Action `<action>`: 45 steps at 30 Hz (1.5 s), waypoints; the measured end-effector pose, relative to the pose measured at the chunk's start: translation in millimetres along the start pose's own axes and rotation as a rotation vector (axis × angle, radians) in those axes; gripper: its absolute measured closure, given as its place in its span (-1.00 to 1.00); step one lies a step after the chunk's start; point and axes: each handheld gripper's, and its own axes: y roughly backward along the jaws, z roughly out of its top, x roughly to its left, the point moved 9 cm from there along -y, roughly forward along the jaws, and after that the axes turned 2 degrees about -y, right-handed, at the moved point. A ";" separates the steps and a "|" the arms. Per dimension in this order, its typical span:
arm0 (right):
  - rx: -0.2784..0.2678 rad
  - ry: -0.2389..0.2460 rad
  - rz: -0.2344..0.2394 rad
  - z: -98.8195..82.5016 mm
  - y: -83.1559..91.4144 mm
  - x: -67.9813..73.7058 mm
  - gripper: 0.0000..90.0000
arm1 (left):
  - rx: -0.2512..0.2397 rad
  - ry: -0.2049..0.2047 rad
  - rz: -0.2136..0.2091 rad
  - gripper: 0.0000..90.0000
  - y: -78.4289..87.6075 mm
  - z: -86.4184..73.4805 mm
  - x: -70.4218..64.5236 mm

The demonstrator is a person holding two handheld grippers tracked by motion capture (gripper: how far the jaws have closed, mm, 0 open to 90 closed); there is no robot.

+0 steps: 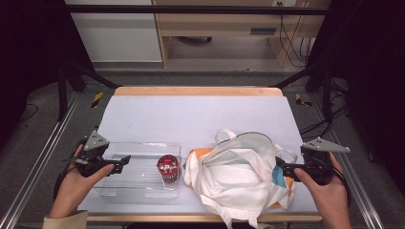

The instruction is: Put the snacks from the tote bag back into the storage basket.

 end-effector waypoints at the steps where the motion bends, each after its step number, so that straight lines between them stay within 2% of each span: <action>1: 0.003 -0.007 0.001 -1.9 0.3 -0.5 -0.85 | 0.000 0.000 -0.001 -0.79 0.0 0.0 -0.1; 13: 0.003 -0.053 -0.011 -19.3 1.9 -12.6 -0.85 | 0.005 -0.002 0.001 -0.79 -0.7 -1.0 0.4; 18: 0.003 -0.057 -0.018 -26.4 1.6 -17.6 -0.85 | 0.005 -0.003 0.001 -0.79 -1.2 -1.0 -0.2; 26: -0.004 -0.081 -0.020 -34.6 1.5 -20.6 -0.84 | 0.007 -0.001 -0.001 -0.79 -1.8 -1.2 -1.0; 37: -0.007 -0.099 0.000 -46.8 -3.2 -15.8 -0.85 | 0.012 -0.006 -0.001 -0.79 -2.7 -1.8 -1.7; 45: -0.028 -0.099 0.031 -47.3 -8.6 -1.6 -0.86 | 0.012 -0.008 -0.001 -0.79 -3.8 -1.8 -2.6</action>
